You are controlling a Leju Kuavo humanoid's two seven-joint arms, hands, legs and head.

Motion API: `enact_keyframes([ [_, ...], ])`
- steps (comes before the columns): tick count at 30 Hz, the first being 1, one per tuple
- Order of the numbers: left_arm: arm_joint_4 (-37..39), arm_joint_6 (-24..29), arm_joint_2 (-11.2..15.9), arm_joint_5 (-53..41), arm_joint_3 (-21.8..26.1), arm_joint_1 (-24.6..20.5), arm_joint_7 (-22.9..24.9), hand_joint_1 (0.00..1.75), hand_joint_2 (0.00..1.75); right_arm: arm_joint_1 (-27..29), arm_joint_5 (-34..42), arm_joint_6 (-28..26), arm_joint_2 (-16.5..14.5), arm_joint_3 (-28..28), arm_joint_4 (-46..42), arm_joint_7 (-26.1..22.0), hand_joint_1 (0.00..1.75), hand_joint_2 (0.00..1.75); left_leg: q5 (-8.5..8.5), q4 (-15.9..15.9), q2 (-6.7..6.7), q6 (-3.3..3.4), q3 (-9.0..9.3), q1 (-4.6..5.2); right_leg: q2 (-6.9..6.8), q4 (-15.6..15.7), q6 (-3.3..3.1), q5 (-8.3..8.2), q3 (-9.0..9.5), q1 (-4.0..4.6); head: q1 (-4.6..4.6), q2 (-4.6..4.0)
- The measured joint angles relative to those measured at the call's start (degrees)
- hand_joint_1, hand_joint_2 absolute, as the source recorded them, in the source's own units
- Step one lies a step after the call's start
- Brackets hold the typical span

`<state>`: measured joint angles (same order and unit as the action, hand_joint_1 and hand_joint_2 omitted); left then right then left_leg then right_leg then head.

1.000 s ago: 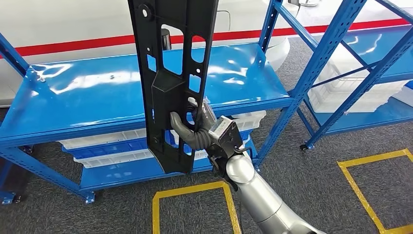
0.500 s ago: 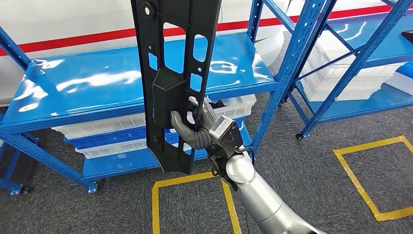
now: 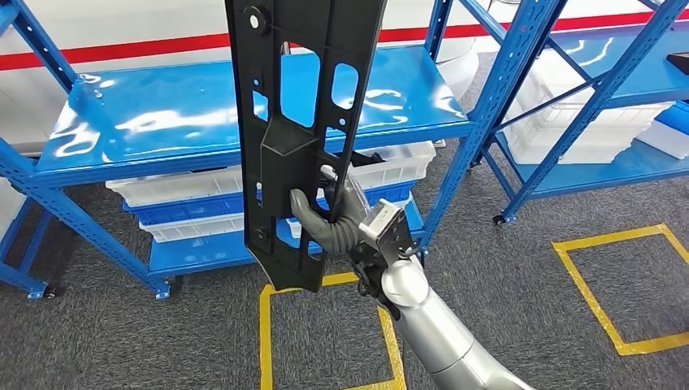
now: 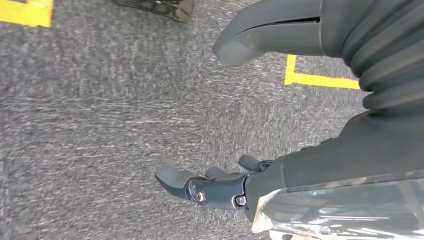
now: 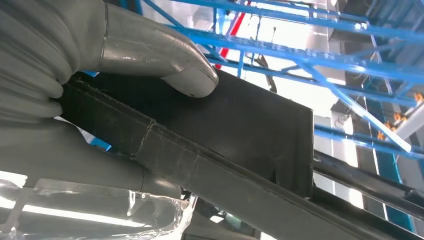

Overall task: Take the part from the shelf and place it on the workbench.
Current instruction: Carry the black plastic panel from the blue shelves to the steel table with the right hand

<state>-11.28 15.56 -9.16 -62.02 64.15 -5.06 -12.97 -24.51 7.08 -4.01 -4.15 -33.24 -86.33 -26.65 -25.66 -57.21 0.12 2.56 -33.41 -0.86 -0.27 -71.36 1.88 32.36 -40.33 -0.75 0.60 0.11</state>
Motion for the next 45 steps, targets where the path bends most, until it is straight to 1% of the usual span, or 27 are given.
enact_keyframes([
  [1, 0.0, -0.1, 0.0, -0.1, 0.0, 0.0, -0.3, 0.00, 1.75, 0.2, -0.6, 0.2, 0.1, 0.0, 0.0, -0.4, 1.75, 1.75, 0.55, 0.0, 0.03, -0.05, -0.77, 0.02, 0.01, -2.6, 0.37, 0.46, -0.32, 0.00, 0.01, 0.00],
  [2, 0.0, -0.1, 0.0, -0.2, 0.0, 0.0, -0.7, 0.00, 1.75, 0.3, -1.2, 0.3, 0.1, -0.1, 0.0, -0.7, 1.75, 1.75, 1.09, 0.0, 0.05, -0.15, -1.47, 0.03, 0.01, -3.5, 0.94, -0.13, 0.26, 0.00, 0.01, 0.00],
  [3, 0.0, -0.2, 0.0, -0.3, 0.0, 0.0, -0.9, 0.00, 1.75, 0.5, -1.6, 0.4, 0.1, -0.1, 0.0, -1.0, 1.75, 1.75, 1.60, -0.1, 0.05, -0.30, -2.09, 0.03, 0.01, -2.1, 1.51, -1.36, 1.91, -0.03, 0.01, 0.00],
  [4, 0.0, -0.3, 0.0, -0.3, 0.0, 0.0, -1.0, 0.00, 1.75, 0.6, -2.0, 0.5, 0.1, -0.1, 0.0, -1.2, 1.75, 1.75, 2.07, -0.1, 0.04, -0.50, -2.58, 0.03, 0.00, 1.1, 1.87, -2.54, 4.51, -0.08, 0.01, 0.00],
  [6, 0.0, -0.3, 0.0, -0.4, 0.0, 0.0, -1.1, 0.00, 1.75, 0.6, -2.6, 0.5, 0.0, -0.2, 0.0, -1.4, 1.75, 1.75, 2.84, -0.2, -0.02, -1.08, -3.20, 0.20, 0.05, 9.8, 1.52, -2.77, 10.66, 0.03, -0.02, 0.00],
  [8, 0.0, -0.3, 0.0, -0.5, 0.0, 0.0, -1.0, 0.00, 1.75, 0.7, -3.1, 0.5, -0.1, -0.2, 0.0, -1.6, 1.75, 1.75, 3.50, -0.3, -0.05, -1.77, -3.44, 0.34, 0.18, 14.8, 0.59, -1.71, 13.40, 0.26, -0.09, 0.00],
  [10, 0.0, -0.3, 0.1, -0.7, 0.0, 0.1, -1.0, 0.00, 1.75, 0.7, -3.5, 0.4, -0.2, -0.2, 0.0, -1.6, 1.75, 1.75, 3.85, -0.4, -0.05, -2.42, -3.61, 0.10, 0.22, 15.3, -0.37, -1.83, 13.07, 0.09, -0.12, 0.00],
  [12, 0.0, -0.3, 0.1, -0.9, 0.0, 0.1, -0.9, 0.00, 1.75, 0.7, -3.7, 0.3, -0.4, -0.2, 0.0, -1.7, 1.75, 1.75, 1.77, -2.4, -0.11, -2.94, -4.59, -0.21, 0.15, 15.4, -1.60, -2.51, 12.91, -0.22, -0.15, 0.00],
  [15, 0.0, -0.3, 0.1, -1.0, 0.0, 0.1, -0.9, 0.00, 1.75, 0.8, -3.8, 0.2, -0.7, -0.3, 0.0, -1.7, 1.75, 1.75, -4.92, -13.1, -0.22, -3.67, -8.64, -0.32, 0.02, 15.3, -2.58, -3.42, 12.02, -0.09, -0.19, 0.00],
  [16, 0.0, -0.3, 0.1, -1.0, 0.0, 0.2, -0.9, 0.00, 1.75, 1.0, -3.9, 0.2, -0.7, -0.3, 0.0, -1.7, 1.75, 1.75, -5.92, -16.1, -0.23, -3.79, -9.54, -0.32, -0.01, 15.2, -2.63, -3.60, 11.74, 0.02, -0.18, 0.00],
  [17, 0.0, -0.3, 0.1, -1.0, 0.0, 0.2, -0.8, 0.00, 1.75, 1.1, -4.0, 0.2, -0.7, -0.3, 0.0, -1.7, 1.75, 1.75, -5.76, -17.0, -0.22, -3.81, -9.46, -0.32, -0.03, 15.1, -2.64, -3.70, 11.56, 0.10, -0.18, 0.00],
  [18, 0.0, -0.3, 0.1, -1.1, 0.0, 0.2, -0.8, 0.00, 1.75, 1.2, -4.0, 0.2, -0.7, -0.3, 0.0, -1.7, 1.75, 1.75, -4.58, -15.6, -0.21, -3.71, -8.21, -0.32, -0.03, 15.1, -2.63, -3.75, 11.50, 0.15, -0.18, 0.00],
  [20, 0.0, -0.3, 0.2, -1.1, -0.1, 0.2, -0.8, 0.00, 1.75, 1.3, -4.1, 0.2, -0.8, -0.3, 0.0, -1.7, 1.75, 1.75, -1.41, -7.9, -0.19, -3.18, -3.49, -0.28, -0.02, 15.0, -2.59, -3.73, 11.53, 0.26, -0.17, 0.00],
  [22, 0.0, -0.3, 0.4, -1.2, -0.1, 0.2, -0.8, 0.00, 1.75, 1.3, -4.3, 0.2, -0.9, -0.3, 0.0, -1.7, 1.75, 1.75, -0.05, -1.9, -0.15, -2.49, -0.14, 0.03, -0.01, 14.9, -2.25, -3.80, 11.34, 0.55, -0.13, 0.00],
  [24, 0.0, -0.3, 0.4, -1.2, -0.1, 0.2, -0.7, 0.00, 1.75, 1.3, -4.5, 0.2, -1.0, -0.3, 0.0, -1.7, 1.75, 1.75, -0.19, -0.7, -0.16, -1.97, 0.27, 0.40, -0.02, 15.0, -1.63, -3.93, 11.06, 0.70, -0.11, 0.00],
  [27, 0.0, -0.2, 0.4, -1.2, -0.1, 0.2, -0.7, 0.00, 1.75, 1.3, -4.7, 0.2, -1.1, -0.3, 0.0, -1.7, 1.75, 1.75, 0.50, 0.7, -0.11, -0.82, 0.52, -0.06, 0.04, 13.5, -1.01, -2.90, 9.92, 0.81, -0.07, 0.00],
  [28, 0.0, -0.2, 0.4, -1.2, -0.2, 0.2, -0.6, 0.00, 1.75, 1.3, -4.8, 0.2, -1.1, -0.2, 0.0, -1.7, 1.75, 1.75, 0.78, 1.1, -0.07, -0.46, 0.61, -0.24, 0.08, 11.0, -1.05, -1.69, 8.63, 0.79, -0.06, 0.00],
  [30, 0.0, -0.1, 0.3, -1.3, -0.2, 0.2, -0.6, 0.00, 1.75, 1.5, -5.0, 0.1, -1.0, -0.2, 0.0, -1.7, 1.75, 1.75, 0.99, 1.3, -0.12, -0.20, 0.48, -0.19, 0.14, 3.1, -1.19, 1.37, 4.80, 0.47, -0.04, 0.00],
  [31, 0.0, -0.1, 0.3, -1.3, -0.2, 0.2, -0.6, 0.00, 1.75, 1.7, -5.1, 0.1, -0.9, -0.2, 0.0, -1.7, 1.75, 1.75, 1.02, 1.2, -0.21, -0.21, 0.43, -0.19, 0.14, -0.3, -1.01, 2.36, 3.09, 0.32, -0.04, 0.00],
  [32, 0.0, -0.2, 0.3, -1.3, -0.2, 0.2, -0.5, 0.00, 1.75, 1.9, -5.1, 0.1, -0.8, -0.2, 0.0, -1.7, 1.75, 1.75, 1.04, 1.2, -0.35, -0.26, 0.41, -0.20, 0.14, -2.0, -0.61, 2.54, 2.21, 0.15, -0.04, 0.00],
  [33, 0.0, -0.2, 0.2, -1.3, -0.2, 0.2, -0.5, 0.00, 1.75, 2.0, -5.1, 0.1, -0.8, -0.2, 0.0, -1.7, 1.75, 1.75, 1.07, 1.2, -0.53, -0.32, 0.41, -0.23, 0.14, -1.2, -0.01, 1.73, 2.49, -0.03, -0.04, 0.00],
  [35, 0.0, -0.2, 0.1, -1.3, -0.3, 0.2, -0.5, 0.00, 1.75, 2.1, -5.3, 0.1, -0.7, -0.2, 0.0, -1.7, 1.75, 1.75, 1.05, 0.9, -1.01, -0.67, 0.38, -0.31, 0.35, 6.4, 1.29, -1.81, 6.00, -0.55, -0.03, 0.00],
  [37, 0.0, -0.3, 0.1, -1.4, -0.3, 0.2, -0.6, 0.00, 1.75, 2.2, -5.5, 0.1, -0.7, -0.2, 0.0, -1.7, 1.75, 1.75, 0.95, 0.4, -1.50, -1.39, 0.11, -0.12, 0.79, 13.1, 1.57, -4.38, 9.00, -0.79, -0.05, 0.00],
  [40, 0.0, -0.3, 0.1, -1.4, -0.3, 0.3, -0.7, 0.00, 1.75, 2.3, -5.8, 0.1, -0.8, -0.1, 0.0, -1.7, 1.75, 1.75, 1.20, 0.3, -1.79, -2.48, -0.43, -0.15, 0.85, 14.4, 0.53, -5.09, 9.19, -0.67, -0.09, 0.00],
  [42, 0.0, -0.3, 0.2, -1.4, -0.3, 0.4, -0.8, 0.00, 1.75, 2.3, -6.0, 0.1, -0.9, -0.1, 0.0, -1.7, 1.75, 1.75, 0.33, -0.8, -1.40, -3.00, -1.00, -0.46, 0.62, 14.4, -0.28, -5.47, 9.08, -0.90, -0.11, 0.00],
  [43, 0.0, -0.3, 0.2, -1.4, -0.3, 0.4, -0.9, 0.00, 1.75, 2.3, -6.0, 0.1, -1.0, -0.1, 0.0, -1.7, 1.75, 1.75, -1.13, -2.9, -1.09, -3.19, -1.93, -0.56, 0.43, 14.5, -0.73, -5.62, 9.05, -1.00, -0.13, 0.00],
  [45, 0.0, -0.3, 0.3, -1.4, -0.3, 0.4, -0.9, 0.00, 1.75, 2.3, -6.1, 0.2, -1.0, 0.0, 0.0, -1.7, 1.75, 1.75, -5.31, -10.5, -0.60, -3.47, -5.26, -0.60, 0.00, 14.5, -1.27, -5.71, 8.88, -0.77, -0.17, 0.00],
])
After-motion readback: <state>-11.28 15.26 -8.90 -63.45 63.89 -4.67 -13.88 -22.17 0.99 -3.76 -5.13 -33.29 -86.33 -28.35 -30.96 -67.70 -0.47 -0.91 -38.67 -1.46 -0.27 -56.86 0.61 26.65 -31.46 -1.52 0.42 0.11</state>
